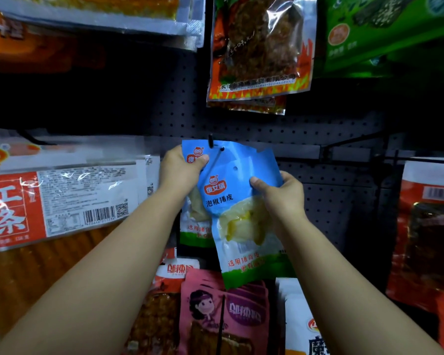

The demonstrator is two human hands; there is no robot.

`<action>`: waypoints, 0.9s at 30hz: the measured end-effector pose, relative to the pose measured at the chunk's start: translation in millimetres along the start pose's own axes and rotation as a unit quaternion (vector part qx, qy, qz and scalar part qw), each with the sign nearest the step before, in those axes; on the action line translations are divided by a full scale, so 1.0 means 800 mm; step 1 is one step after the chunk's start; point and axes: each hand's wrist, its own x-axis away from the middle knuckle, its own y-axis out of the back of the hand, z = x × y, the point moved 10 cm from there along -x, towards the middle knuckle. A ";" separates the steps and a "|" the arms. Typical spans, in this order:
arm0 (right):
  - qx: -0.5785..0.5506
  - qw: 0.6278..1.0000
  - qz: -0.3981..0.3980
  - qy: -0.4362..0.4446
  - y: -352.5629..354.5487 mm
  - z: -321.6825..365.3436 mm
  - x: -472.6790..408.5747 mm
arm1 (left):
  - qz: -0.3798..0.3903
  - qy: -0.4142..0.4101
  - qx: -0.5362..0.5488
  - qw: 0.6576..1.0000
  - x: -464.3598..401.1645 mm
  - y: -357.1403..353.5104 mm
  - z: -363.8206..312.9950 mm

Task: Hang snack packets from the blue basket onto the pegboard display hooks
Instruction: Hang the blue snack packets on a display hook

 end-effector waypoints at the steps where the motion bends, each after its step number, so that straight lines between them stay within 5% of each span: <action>1: -0.004 1.000 0.005 -0.010 0.001 -0.005 0.001 | -0.002 0.003 0.001 1.000 0.001 -0.001 0.001; 14: -0.115 0.992 0.057 0.004 0.029 0.029 0.074 | 0.067 -0.015 0.080 0.994 0.117 0.012 -0.013; 21: -0.204 0.971 0.123 0.020 0.016 0.062 0.131 | 0.110 -0.092 0.165 0.976 0.166 0.043 -0.068; 27: -0.145 0.977 0.142 0.072 0.010 0.083 0.153 | 0.047 -0.163 0.159 0.973 0.183 0.080 -0.104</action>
